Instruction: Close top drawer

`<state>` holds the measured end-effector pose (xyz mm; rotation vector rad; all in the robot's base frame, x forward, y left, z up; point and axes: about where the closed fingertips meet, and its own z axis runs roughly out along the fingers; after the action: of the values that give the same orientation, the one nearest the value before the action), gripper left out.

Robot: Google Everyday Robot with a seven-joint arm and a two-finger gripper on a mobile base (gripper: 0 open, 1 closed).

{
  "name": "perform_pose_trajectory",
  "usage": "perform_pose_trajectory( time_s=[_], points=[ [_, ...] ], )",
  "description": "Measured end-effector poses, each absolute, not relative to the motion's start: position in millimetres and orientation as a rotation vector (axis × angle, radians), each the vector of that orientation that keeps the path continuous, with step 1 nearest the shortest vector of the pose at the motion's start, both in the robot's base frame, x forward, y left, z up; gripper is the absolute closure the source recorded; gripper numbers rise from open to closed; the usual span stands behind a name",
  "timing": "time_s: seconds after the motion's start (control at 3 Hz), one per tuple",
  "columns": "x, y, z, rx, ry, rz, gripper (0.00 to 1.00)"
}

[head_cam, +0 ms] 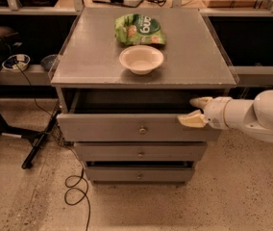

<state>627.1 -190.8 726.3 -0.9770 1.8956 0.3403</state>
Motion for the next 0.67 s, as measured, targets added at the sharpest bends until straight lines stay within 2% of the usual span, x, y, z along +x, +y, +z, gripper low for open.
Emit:
perform_pose_trajectory(
  time_s=[0.67],
  points=[
    [586.3,-192.6,734.1,-0.965,1.898,0.345,0.89]
  ],
)
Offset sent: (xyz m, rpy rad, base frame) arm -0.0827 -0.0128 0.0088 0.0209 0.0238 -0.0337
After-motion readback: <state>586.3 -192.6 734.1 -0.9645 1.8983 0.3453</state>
